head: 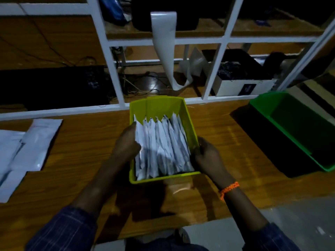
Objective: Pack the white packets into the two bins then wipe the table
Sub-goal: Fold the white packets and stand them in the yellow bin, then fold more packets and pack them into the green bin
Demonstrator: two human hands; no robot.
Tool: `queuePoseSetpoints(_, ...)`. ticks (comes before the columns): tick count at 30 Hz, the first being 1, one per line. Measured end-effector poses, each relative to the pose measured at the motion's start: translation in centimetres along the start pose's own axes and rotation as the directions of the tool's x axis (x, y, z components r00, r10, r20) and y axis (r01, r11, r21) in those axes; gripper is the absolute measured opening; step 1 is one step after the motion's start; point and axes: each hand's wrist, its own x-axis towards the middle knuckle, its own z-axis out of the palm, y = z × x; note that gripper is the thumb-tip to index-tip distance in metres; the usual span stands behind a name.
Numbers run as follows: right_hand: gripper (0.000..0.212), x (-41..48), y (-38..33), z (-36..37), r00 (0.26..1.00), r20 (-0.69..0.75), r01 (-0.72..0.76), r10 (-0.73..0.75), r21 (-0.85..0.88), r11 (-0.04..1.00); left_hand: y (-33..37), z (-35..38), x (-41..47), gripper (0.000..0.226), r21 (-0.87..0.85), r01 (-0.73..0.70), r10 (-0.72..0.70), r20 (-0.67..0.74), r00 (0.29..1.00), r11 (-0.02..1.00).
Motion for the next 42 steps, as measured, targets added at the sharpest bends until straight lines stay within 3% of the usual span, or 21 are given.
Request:
queuePoseSetpoints(4,0.050,0.9,-5.2,5.5,0.997,0.043,0.060,-0.064,0.085,0.995,-4.2,-5.5,0.6,0.080,0.175,0.109,-0.097,-0.074,0.993,0.979)
queuePoseSetpoints(7,0.042,2.4,-7.3,8.4,0.998,0.066,-0.008,0.006,0.036,0.999,-6.6,-8.2,0.1,0.067,0.124,0.016,-0.001,-0.118,0.993,0.992)
queuePoseSetpoints(12,0.039,2.8,-8.5,9.4,0.998,0.038,0.039,-0.039,0.011,0.999,-7.4,-10.9,-2.1,0.050,-0.020,-0.100,0.093,-0.231,0.969,0.995)
queuePoseSetpoints(16,0.044,2.3,-7.6,6.2,0.999,-0.049,0.013,-0.010,0.062,0.998,-5.5,-9.6,-3.4,0.046,0.242,-0.186,0.252,-0.279,0.926,0.952)
queuePoseSetpoints(18,0.043,1.8,-5.2,3.7,0.994,-0.108,-0.018,0.019,0.006,1.000,-1.8,-7.1,-3.1,0.044,0.273,-0.362,0.416,-0.178,0.892,0.891)
queuePoseSetpoints(21,0.041,0.9,-0.3,-0.7,0.973,-0.191,-0.148,0.133,-0.069,0.987,5.3,-0.7,-2.6,0.043,0.244,-0.638,0.653,0.022,0.757,0.731)
queuePoseSetpoints(25,0.049,0.3,5.9,-7.3,0.930,-0.299,-0.295,0.211,-0.269,0.917,12.1,9.0,-2.2,0.047,0.234,-0.697,0.649,0.255,0.717,0.678)
queuePoseSetpoints(28,0.066,-0.1,10.9,-12.4,0.872,-0.432,-0.444,0.231,-0.495,0.747,15.7,15.0,-2.3,0.049,0.242,-0.738,0.621,0.414,0.665,0.630)
queuePoseSetpoints(30,0.076,-0.9,14.0,-15.9,0.825,-0.456,-0.554,0.334,-0.536,0.637,18.0,17.8,-2.8,0.051,0.240,-0.742,0.590,0.476,0.652,0.626)
queuePoseSetpoints(32,0.062,-1.8,16.7,-18.9,0.829,-0.386,-0.558,0.403,-0.559,0.613,19.7,19.9,-3.3,0.054,0.258,-0.733,0.545,0.525,0.654,0.630)
queuePoseSetpoints(34,0.044,-2.4,18.0,-20.9,0.875,-0.263,-0.480,0.407,-0.584,0.654,20.4,21.1,-3.7,0.055,0.274,-0.720,0.518,0.539,0.664,0.638)
queuePoseSetpoints(36,0.044,-2.2,17.2,-21.0,0.927,-0.121,-0.355,0.355,-0.588,0.727,20.4,21.3,-4.0,0.054,0.283,-0.707,0.520,0.515,0.682,0.648)
queuePoseSetpoints(40,0.040,-0.4,11.4,-15.3,0.967,0.160,-0.098,0.200,-0.490,0.866,19.8,18.4,-4.0,0.051,0.433,-0.597,0.456,0.391,0.799,0.675)
queuePoseSetpoints(42,0.040,0.0,7.6,-11.2,0.960,0.229,-0.065,0.163,-0.384,0.921,18.1,16.1,-3.7,0.054,0.528,-0.472,0.377,0.284,0.881,0.706)
